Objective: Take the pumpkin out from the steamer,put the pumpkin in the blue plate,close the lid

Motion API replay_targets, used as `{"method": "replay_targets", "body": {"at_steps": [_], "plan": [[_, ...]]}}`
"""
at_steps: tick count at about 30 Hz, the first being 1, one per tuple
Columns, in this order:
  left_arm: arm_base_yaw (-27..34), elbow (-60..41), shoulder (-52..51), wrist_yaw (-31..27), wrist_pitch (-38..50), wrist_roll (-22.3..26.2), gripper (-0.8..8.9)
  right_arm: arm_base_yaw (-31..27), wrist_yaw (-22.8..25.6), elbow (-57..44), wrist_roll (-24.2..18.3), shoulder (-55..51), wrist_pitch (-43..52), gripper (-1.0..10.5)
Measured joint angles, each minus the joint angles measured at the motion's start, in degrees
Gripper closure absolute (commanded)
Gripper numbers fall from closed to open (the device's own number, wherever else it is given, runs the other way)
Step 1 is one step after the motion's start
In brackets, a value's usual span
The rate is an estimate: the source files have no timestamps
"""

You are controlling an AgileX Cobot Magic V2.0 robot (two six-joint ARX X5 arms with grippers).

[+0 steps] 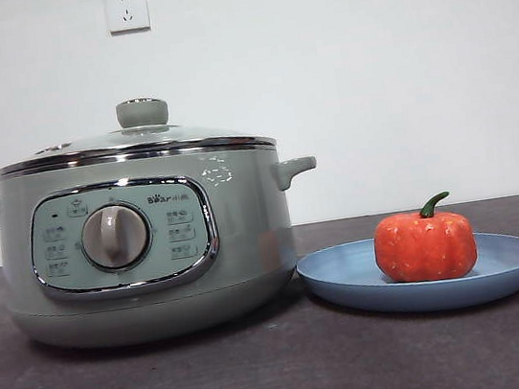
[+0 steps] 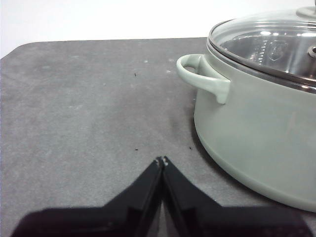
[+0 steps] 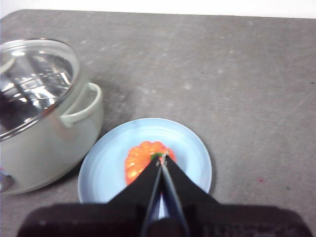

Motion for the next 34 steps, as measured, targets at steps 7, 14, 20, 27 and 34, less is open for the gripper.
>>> {"method": "replay_targets", "body": {"at_steps": [7,14,20,27,34], "plan": [[0.0,0.0,0.0,0.0,0.0,0.0,8.17,-4.9,0.5,-2.0,-1.1,-7.7,-1.3,9.6],[0.0,0.0,0.0,0.0,0.0,0.0,8.17,-18.8,-10.5,-14.5,-4.6,-21.2,6.6,9.6],[0.0,0.0,0.0,0.0,0.0,0.0,8.17,-23.8,-13.6,-25.7,-6.8,-28.2,15.3,9.6],[0.0,0.0,0.0,0.0,0.0,0.0,8.17,-24.1,-13.6,-33.8,-7.3,-31.0,17.0,9.6],[0.0,0.0,0.0,0.0,0.0,0.0,8.17,-24.1,-13.6,-34.9,-7.1,-33.3,16.8,9.6]]}}
